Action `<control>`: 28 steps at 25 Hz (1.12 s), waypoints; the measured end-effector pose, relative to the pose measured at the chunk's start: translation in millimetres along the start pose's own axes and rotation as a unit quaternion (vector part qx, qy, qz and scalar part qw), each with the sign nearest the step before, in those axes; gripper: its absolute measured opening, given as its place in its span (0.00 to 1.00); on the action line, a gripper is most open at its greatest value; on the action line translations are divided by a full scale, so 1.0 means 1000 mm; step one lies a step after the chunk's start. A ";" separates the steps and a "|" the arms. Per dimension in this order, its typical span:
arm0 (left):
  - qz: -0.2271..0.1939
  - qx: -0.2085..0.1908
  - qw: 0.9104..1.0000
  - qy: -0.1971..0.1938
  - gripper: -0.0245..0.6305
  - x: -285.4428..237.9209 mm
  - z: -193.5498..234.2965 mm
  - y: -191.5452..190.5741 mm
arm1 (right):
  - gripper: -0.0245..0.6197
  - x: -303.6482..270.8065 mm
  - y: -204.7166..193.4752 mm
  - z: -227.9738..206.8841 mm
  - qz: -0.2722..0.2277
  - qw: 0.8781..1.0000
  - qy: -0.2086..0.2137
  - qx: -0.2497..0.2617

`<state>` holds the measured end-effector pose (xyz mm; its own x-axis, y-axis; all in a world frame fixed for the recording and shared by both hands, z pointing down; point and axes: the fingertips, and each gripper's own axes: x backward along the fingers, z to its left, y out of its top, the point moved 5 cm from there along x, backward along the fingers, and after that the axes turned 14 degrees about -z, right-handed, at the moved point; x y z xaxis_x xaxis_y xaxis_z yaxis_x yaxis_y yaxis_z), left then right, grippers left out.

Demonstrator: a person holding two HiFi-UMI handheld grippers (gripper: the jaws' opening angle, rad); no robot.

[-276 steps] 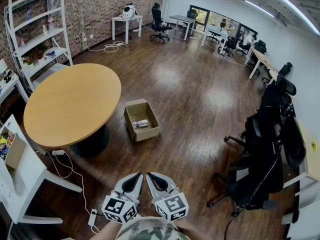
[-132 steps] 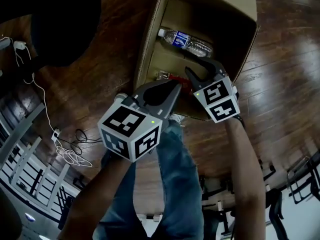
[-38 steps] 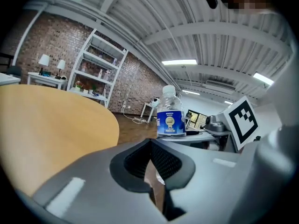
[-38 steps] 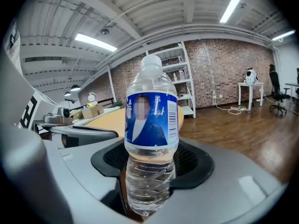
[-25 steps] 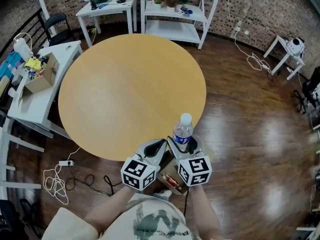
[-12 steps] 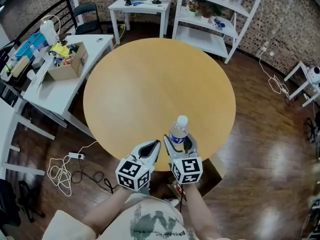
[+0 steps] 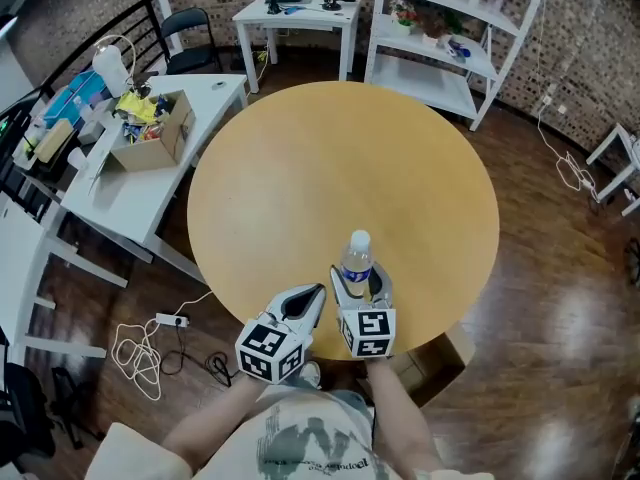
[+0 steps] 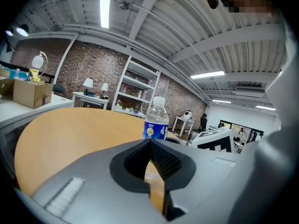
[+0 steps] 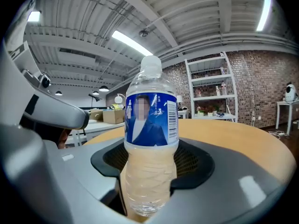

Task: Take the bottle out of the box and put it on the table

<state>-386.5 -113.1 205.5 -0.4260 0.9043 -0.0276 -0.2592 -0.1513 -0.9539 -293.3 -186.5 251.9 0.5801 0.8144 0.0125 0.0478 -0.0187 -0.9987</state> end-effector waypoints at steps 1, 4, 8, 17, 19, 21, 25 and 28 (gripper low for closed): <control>0.003 -0.003 1.000 -0.005 0.04 -0.002 0.001 -0.001 | 0.47 -0.003 -0.002 0.000 0.000 1.000 -0.004 0.002; 0.011 -0.008 1.000 -0.020 0.04 -0.006 0.000 -0.004 | 0.47 -0.003 -0.009 -0.002 0.000 1.000 -0.019 0.004; 0.015 -0.014 0.999 -0.033 0.04 -0.014 -0.002 -0.007 | 0.48 0.004 -0.014 -0.007 0.000 0.999 -0.038 0.005; 0.016 -0.002 0.998 -0.055 0.04 -0.018 -0.015 -0.012 | 0.53 0.018 -0.018 -0.002 0.021 0.999 -0.032 0.021; 0.015 0.003 0.998 -0.056 0.04 -0.018 -0.018 -0.012 | 0.53 0.019 -0.017 -0.003 0.025 0.999 -0.030 0.026; 0.014 0.006 0.998 -0.056 0.04 -0.015 -0.020 -0.012 | 0.53 0.020 -0.016 -0.002 0.033 0.999 -0.030 0.026; 0.010 0.015 0.998 -0.052 0.04 -0.009 -0.020 -0.013 | 0.53 0.022 -0.015 0.001 0.048 0.998 -0.028 0.029; 0.008 0.024 0.998 -0.049 0.04 -0.002 -0.020 -0.014 | 0.53 0.024 -0.017 0.003 0.064 0.997 -0.026 0.028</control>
<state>-364.5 -105.2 212.9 -0.5120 0.8589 -0.0110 -0.2924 -0.1864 -0.9380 -282.7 -165.5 269.2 0.5363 0.8360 -0.1161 -0.0698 -0.0931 -0.9932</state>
